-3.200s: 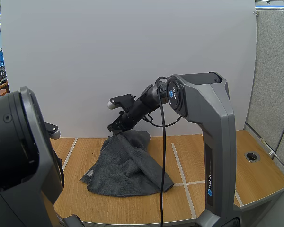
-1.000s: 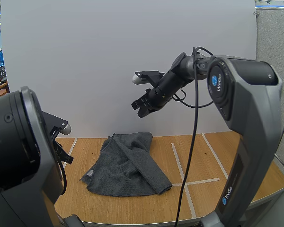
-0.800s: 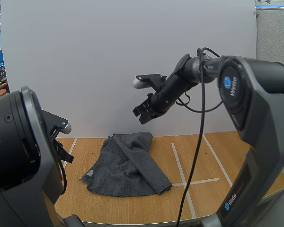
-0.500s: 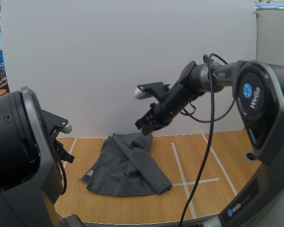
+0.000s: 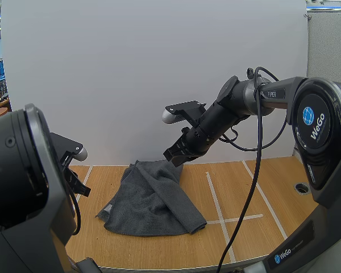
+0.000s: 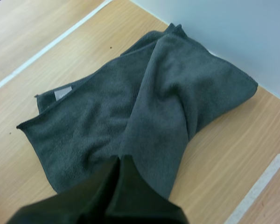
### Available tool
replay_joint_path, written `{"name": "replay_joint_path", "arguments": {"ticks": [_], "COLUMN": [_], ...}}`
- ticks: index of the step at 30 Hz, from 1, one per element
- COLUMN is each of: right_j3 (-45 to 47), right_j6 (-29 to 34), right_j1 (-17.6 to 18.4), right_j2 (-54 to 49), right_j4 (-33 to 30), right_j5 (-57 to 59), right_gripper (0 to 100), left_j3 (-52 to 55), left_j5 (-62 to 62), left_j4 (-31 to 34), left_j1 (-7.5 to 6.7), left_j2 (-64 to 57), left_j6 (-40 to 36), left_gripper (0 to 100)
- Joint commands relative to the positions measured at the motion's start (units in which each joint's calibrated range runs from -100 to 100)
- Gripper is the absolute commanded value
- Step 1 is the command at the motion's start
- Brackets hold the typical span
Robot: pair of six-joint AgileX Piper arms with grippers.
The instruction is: Fold the towel
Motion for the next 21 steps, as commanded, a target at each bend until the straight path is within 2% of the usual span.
{"name": "replay_joint_path", "arguments": {"ticks": [1, 2, 6, 7, 10, 12, 14, 21], "right_j3": [2.88, 3.72, 7.96, 8.94, 11.33, 13.16, 14.84, 19.34], "right_j6": [-0.35, -0.48, -2.38, -2.9, -3.66, -5.19, -6.98, -12.45], "right_j1": [-0.41, -0.44, -1.65, -2.07, -3.56, -4.87, -6.18, -10.47], "right_j2": [-2.29, -2.62, -3.63, -3.78, -3.78, -3.78, -3.78, -3.78], "right_j4": [-2.71, -2.97, -3.21, -3.03, -2.29, -1.33, -0.35, 3.16], "right_j5": [3.15, 2.95, 2.6, 2.6, 2.6, 2.6, 2.6, 2.78], "right_gripper": [0, 0, 38, 50, 70, 79, 82, 82], "left_j3": [-0.01, -0.01, -0.01, -0.01, -0.01, -0.01, -0.01, -0.01], "left_j5": [8.91, 8.91, 8.98, 8.98, 9.13, 9.13, 9.13, 9.13], "left_j4": [-4.14, -4.51, -6.15, -6.34, -6.7, -6.95, -7.07, -8.61], "left_j1": [0.03, 0.03, 0.03, 0.03, 0.03, 0.03, 0.03, 0.03], "left_j2": [-0.61, -0.61, -0.61, -0.61, -0.61, -0.61, -0.61, -0.61], "left_j6": [2.91, 3.28, 4.23, 4.55, 4.76, 5.55, 6.13, 6.68], "left_gripper": [20, 20, 20, 20, 20, 20, 20, 20]}}
